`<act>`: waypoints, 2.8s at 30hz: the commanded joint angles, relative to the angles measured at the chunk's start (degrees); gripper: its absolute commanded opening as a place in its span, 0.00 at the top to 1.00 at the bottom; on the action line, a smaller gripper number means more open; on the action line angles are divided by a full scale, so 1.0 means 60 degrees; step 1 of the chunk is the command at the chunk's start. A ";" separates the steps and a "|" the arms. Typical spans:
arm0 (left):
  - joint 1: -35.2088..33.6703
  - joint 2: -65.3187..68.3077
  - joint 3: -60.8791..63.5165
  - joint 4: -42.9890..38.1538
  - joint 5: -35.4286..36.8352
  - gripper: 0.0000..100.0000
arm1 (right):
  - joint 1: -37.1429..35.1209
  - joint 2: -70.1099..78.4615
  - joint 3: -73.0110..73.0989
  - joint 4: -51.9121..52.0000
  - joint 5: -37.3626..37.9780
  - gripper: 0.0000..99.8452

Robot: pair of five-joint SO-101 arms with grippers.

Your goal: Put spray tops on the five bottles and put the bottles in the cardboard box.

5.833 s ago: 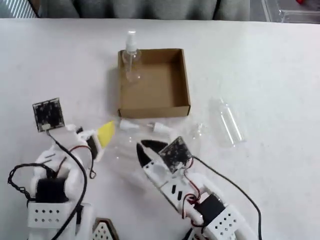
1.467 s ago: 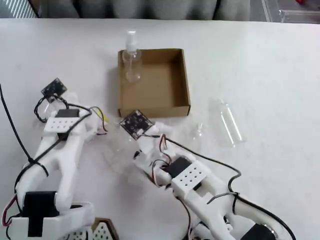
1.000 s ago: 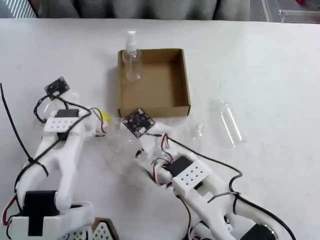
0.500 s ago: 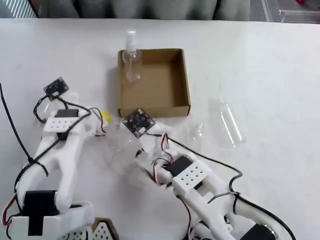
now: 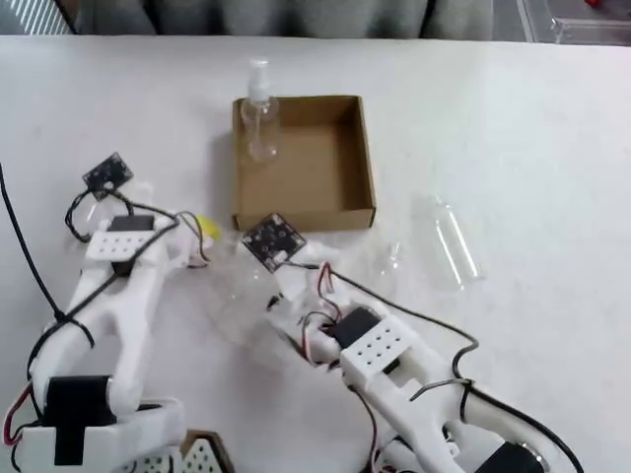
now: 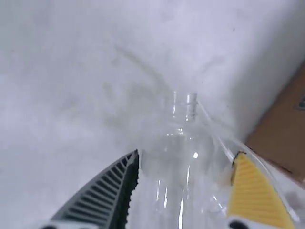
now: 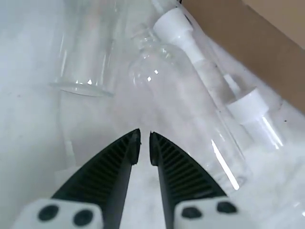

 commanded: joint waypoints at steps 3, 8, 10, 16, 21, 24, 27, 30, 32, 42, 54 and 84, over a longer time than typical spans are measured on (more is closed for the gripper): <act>-0.0066 0.0462 -0.0220 0.0059 0.0132 0.70 | 0.0081 -0.0212 -0.0073 0.0037 0.0117 0.98; -0.0125 0.1458 -0.1070 0.0366 0.0132 0.70 | 0.0081 -0.0212 -0.0073 0.0037 0.0117 0.98; -0.0066 0.1473 -0.1099 0.0381 0.0132 0.70 | 0.0081 -0.0212 -0.0073 0.0037 0.0117 0.98; -0.0081 0.1516 -0.1187 0.0308 0.0132 0.72 | 0.0081 -0.0212 -0.0073 0.0037 0.0117 0.98; -0.0125 0.1473 -0.1216 0.0044 0.0029 0.98 | 0.0081 -0.0212 -0.0073 0.0037 0.0117 0.98; -0.0344 0.1458 -0.1377 0.0059 -0.0264 0.93 | 0.0081 -0.0256 -0.0073 0.0037 0.0132 0.98; -0.0974 0.1458 -0.1656 0.0059 -0.0176 0.97 | 0.0183 -0.0300 -0.0103 0.0315 0.0132 0.98; -0.1604 0.1458 -0.1817 0.0044 0.0132 0.97 | 0.0579 -0.0330 -0.0278 0.0842 0.0147 0.98; -0.1883 0.1458 -0.1861 0.0044 0.0249 0.98 | 0.0886 -0.0447 -0.0689 0.1795 0.0498 0.98; -0.2381 0.1458 -0.1875 -0.0029 0.0322 0.98 | 0.0930 -0.2088 -0.1495 0.5033 0.2945 0.98; -0.2410 0.1458 -0.2066 -0.0044 0.0278 0.98 | -0.1165 -0.3568 -0.0425 0.5473 0.2491 0.79; -0.2410 0.1458 -0.2007 -0.0015 0.0000 0.98 | -0.2659 0.0286 -0.0469 0.2791 0.1802 0.80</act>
